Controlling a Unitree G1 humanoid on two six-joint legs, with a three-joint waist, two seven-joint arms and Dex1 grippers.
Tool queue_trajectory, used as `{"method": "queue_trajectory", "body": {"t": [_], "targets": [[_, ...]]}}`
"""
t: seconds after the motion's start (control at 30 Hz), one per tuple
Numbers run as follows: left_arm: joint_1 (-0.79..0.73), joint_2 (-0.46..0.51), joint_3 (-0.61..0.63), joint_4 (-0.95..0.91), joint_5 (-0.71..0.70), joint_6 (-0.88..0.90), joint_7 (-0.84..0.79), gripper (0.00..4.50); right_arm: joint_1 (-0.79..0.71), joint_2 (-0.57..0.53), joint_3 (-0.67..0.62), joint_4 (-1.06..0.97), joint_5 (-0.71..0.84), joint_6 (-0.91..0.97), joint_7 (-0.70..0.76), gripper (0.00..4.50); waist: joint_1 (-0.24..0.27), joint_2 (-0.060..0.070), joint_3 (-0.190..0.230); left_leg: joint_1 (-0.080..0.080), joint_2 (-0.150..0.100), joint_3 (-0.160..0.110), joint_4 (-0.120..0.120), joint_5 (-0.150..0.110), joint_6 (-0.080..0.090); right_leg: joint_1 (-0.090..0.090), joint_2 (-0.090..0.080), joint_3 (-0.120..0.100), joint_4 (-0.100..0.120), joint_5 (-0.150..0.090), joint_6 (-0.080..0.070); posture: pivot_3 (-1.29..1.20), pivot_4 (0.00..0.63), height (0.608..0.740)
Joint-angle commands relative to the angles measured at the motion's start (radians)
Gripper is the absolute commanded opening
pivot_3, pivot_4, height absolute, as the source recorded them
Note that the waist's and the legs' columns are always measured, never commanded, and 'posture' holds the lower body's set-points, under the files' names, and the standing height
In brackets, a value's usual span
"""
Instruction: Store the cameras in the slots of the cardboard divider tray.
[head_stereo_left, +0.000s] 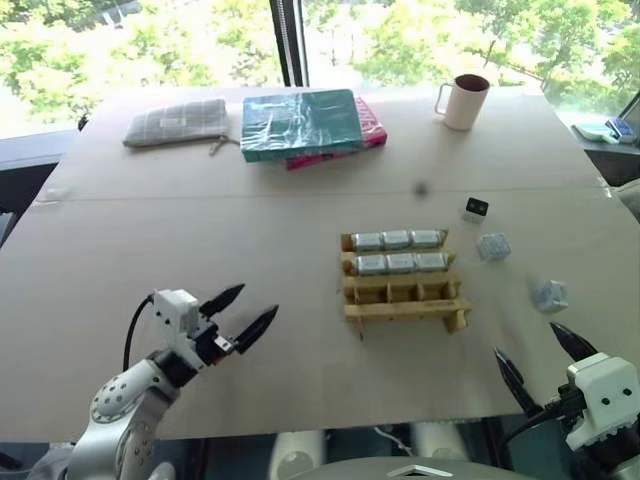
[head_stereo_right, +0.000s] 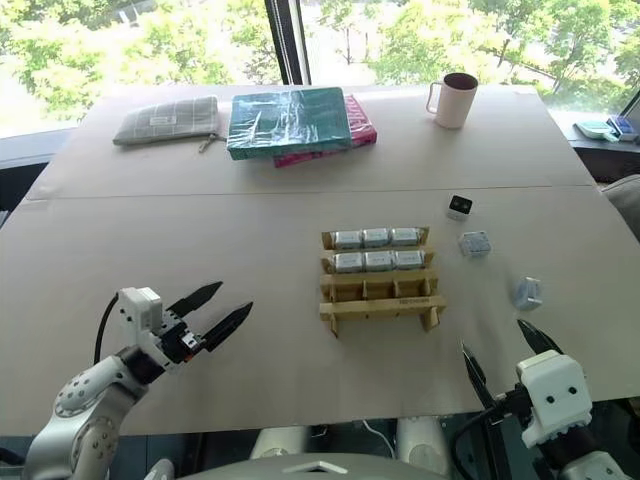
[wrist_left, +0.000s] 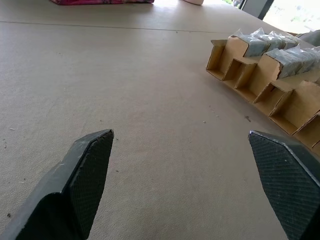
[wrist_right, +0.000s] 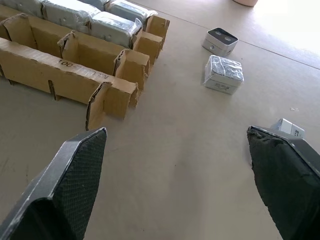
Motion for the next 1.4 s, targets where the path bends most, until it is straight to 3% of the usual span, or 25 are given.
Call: {"method": "queue_trajectory", "body": {"t": [0.03,0.2,0.33,0.43,0.53,0.7,0.93,1.07,1.2,1.23,1.33,1.4], "targets": [[0.078,-0.018,-0.007,-0.086,-0.033,-0.062,-0.071,4.50,-0.025,-0.009,-0.027,-0.061,-0.004,0.083,-0.051,4.46,0.000,0.000,0.000,0.000,0.000,0.000,0.000,0.000,0.000,0.000,0.000,0.000,0.000,0.000,0.000,0.00,0.150,0.740],[0.107,0.059,0.014,-0.213,-0.267,0.008,-0.276,4.50,-0.147,-0.050,-0.084,-0.199,-0.016,0.455,-0.167,4.46,0.002,-0.001,-0.001,0.000,0.001,0.002,0.001,0.000,0.000,0.000,-0.008,-0.006,0.001,0.000,0.000,0.00,0.150,0.740],[-0.041,0.323,0.166,-0.302,-0.563,0.209,-0.296,4.50,-0.322,-0.103,-0.177,-0.190,0.070,0.743,-0.199,4.46,0.019,0.003,0.001,0.000,0.001,-0.004,0.002,0.000,0.000,0.000,-0.007,-0.016,0.004,0.002,-0.003,0.00,0.150,0.740],[-0.131,0.438,0.230,-0.338,-0.695,0.292,-0.237,4.50,-0.455,-0.124,-0.234,-0.159,0.116,0.949,-0.223,4.46,0.019,0.009,0.002,0.001,0.001,-0.005,0.004,0.000,0.000,0.001,-0.006,-0.016,0.005,0.002,-0.003,0.00,0.150,0.740],[-0.306,0.468,0.129,-0.265,-0.675,0.339,-0.208,4.50,-0.587,-0.142,-0.286,-0.117,0.148,1.120,-0.241,4.46,0.020,0.010,0.002,0.001,-0.004,-0.002,0.005,0.000,0.001,0.001,0.000,-0.015,0.004,0.002,-0.002,0.00,0.150,0.740],[-0.490,0.423,-0.047,-0.123,-0.521,0.346,-0.281,4.50,-0.733,-0.164,-0.315,-0.058,0.182,1.303,-0.240,4.46,0.026,0.010,0.003,0.001,-0.007,-0.002,0.005,0.003,0.005,0.001,0.004,-0.014,0.006,0.004,0.002,0.00,0.150,0.740],[-0.473,0.385,-0.097,-0.081,-0.366,0.276,-0.390,4.50,-0.859,-0.186,-0.306,0.029,0.177,1.451,-0.248,4.46,0.023,0.009,0.003,0.001,-0.007,-0.001,0.007,0.003,0.005,0.001,0.004,-0.011,0.007,0.003,0.001,0.00,0.150,0.740],[-0.430,0.380,-0.091,-0.075,-0.317,0.235,-0.467,4.50,-0.872,-0.200,-0.295,0.047,0.170,1.457,-0.243,3.36,0.024,0.009,0.003,0.001,-0.006,-0.001,0.007,0.003,0.005,0.001,0.005,-0.011,0.007,0.003,0.001,0.00,0.150,0.740],[-0.401,0.369,-0.076,-0.057,-0.286,0.196,-0.517,4.50,-0.876,-0.217,-0.287,0.061,0.166,1.446,-0.241,1.20,0.025,0.009,0.003,0.001,-0.005,-0.001,0.007,0.003,0.005,0.001,0.004,-0.012,0.007,0.002,0.000,0.00,0.150,0.740],[-0.395,0.366,-0.072,-0.053,-0.283,0.189,-0.525,4.50,-0.875,-0.222,-0.286,0.062,0.166,1.444,-0.239,0.93,0.024,0.009,0.003,0.001,-0.005,-0.001,0.007,0.003,0.005,0.001,0.004,-0.012,0.007,0.002,0.000,0.00,0.150,0.740],[-0.358,0.349,-0.050,-0.045,-0.280,0.163,-0.549,4.50,-0.810,-0.339,-0.201,0.016,0.146,1.241,-0.161,0.86,0.025,0.010,0.004,0.001,-0.002,0.000,0.007,0.003,0.005,0.001,0.004,-0.011,0.007,0.002,0.000,0.00,0.150,0.740],[-0.337,0.340,-0.039,-0.042,-0.280,0.153,-0.556,4.50,-0.806,-0.362,-0.179,-0.014,0.210,1.083,-0.046,0.86,0.024,0.010,0.004,0.001,-0.003,0.000,0.007,0.003,0.005,0.001,0.004,-0.011,0.007,0.002,0.000,0.00,0.150,0.740]]}}
